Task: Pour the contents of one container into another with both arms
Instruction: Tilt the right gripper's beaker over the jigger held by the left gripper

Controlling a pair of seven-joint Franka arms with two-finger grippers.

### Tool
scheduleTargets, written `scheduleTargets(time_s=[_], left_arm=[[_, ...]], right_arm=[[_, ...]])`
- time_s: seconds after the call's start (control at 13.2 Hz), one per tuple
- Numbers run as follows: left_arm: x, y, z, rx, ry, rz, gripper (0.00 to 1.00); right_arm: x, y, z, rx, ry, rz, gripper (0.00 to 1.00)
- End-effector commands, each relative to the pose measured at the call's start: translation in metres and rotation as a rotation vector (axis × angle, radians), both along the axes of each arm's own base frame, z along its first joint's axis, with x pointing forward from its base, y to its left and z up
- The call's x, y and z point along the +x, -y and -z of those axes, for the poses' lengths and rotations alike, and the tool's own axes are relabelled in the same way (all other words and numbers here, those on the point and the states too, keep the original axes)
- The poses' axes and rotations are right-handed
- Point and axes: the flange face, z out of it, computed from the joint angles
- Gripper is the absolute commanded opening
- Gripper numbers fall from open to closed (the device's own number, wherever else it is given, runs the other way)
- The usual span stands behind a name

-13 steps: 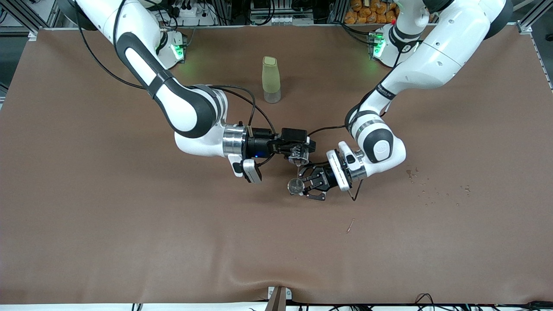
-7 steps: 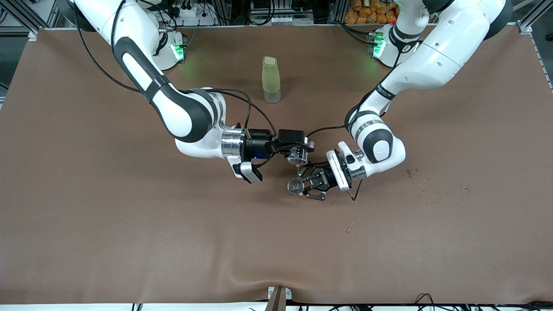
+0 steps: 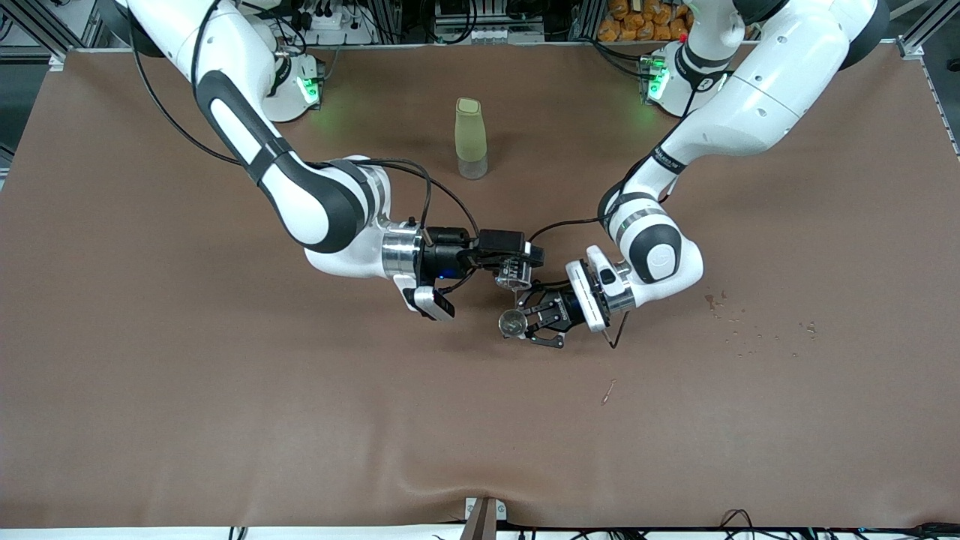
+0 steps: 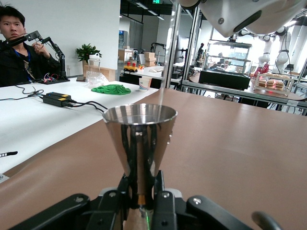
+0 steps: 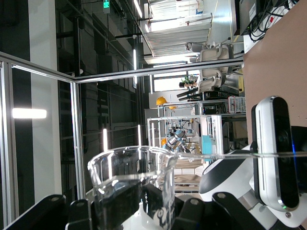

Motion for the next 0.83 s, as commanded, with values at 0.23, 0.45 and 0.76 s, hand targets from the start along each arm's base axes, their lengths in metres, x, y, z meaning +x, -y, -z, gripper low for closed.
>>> scheduleTargets(time_s=[0.23,0.45,0.76], left_arm=[[0.0022,0.0049,-0.0012,-0.004,0.011,-0.020,0.00],[0.0017,0.0058,-0.0012,-0.004,0.011,-0.019,0.00],[0.0016,0.0051,0.0002,0.001,0.009,-0.022,0.00]], right_arm=[[0.0052,-0.0024,0.0041,-0.039,-0.033,0.056,0.00],[0.0074,-0.0011,0.0044,-0.037,-0.077,0.061,0.00],[0.0099,-0.0007,0.0023,-0.027,-0.145,0.060,0.00]])
